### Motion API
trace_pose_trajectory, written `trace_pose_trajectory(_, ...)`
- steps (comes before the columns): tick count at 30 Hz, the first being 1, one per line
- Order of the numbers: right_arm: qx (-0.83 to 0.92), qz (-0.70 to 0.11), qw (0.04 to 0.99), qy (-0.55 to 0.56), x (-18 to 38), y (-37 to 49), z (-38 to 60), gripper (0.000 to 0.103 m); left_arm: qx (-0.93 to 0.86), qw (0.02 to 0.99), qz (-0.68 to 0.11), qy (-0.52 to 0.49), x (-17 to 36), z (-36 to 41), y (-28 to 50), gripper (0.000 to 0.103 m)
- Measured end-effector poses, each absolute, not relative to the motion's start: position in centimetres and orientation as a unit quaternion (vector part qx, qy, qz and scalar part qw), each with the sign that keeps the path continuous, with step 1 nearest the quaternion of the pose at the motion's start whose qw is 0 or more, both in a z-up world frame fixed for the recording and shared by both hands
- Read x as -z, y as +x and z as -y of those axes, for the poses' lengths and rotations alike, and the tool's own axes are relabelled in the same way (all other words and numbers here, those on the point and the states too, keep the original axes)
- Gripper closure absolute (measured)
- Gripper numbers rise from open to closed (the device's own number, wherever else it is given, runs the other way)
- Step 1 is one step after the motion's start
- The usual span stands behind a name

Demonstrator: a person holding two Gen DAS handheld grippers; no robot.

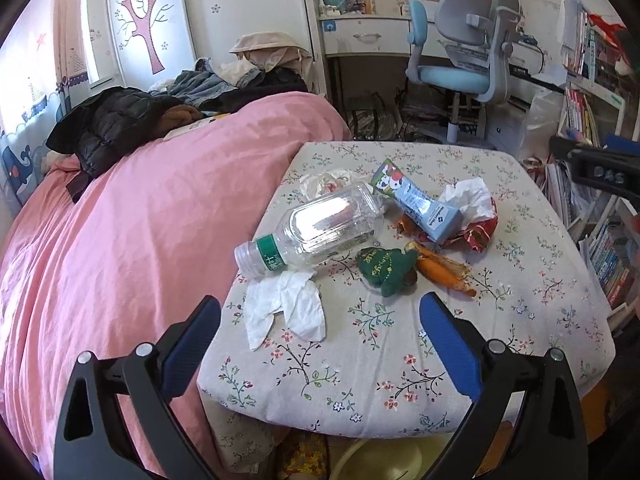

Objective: Collect trash
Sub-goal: 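Move both tools toward the trash on the floral table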

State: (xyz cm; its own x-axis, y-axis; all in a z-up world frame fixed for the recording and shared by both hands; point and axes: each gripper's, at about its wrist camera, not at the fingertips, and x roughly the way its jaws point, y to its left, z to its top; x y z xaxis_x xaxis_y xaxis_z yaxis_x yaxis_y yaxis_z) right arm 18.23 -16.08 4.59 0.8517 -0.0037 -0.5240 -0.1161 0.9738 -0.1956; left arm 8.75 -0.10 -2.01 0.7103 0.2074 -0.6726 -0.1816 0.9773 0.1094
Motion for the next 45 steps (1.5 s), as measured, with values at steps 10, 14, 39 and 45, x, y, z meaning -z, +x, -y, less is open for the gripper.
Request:
trace_pose_trajectory(10, -0.062, -0.241, 0.961, -0.124, -6.5, 13.0, 13.2, 0.006, -0.112, 0.929, -0.354, -0.012, 1.4, -1.1, 7.9, 0.008)
trace_pose_trajectory(14, -0.07, -0.236, 0.96, -0.136, -6.7, 12.2, 12.6, 0.007, -0.114, 0.929, -0.353, -0.016, 1.4, -1.3, 7.7, 0.008)
trace_pose_trajectory(39, -0.142, -0.24, 0.954, -0.108, -9.8, 8.7, 12.9, 0.007, -0.131, 0.93, -0.341, -0.031, 1.0, -2.6, 6.3, 0.008)
trace_pose_trajectory(45, -0.15, -0.232, 0.953, -0.121, -9.7, 8.2, 12.0, 0.007, -0.127, 0.933, -0.337, -0.027, 0.8, -2.5, 6.1, 0.008)
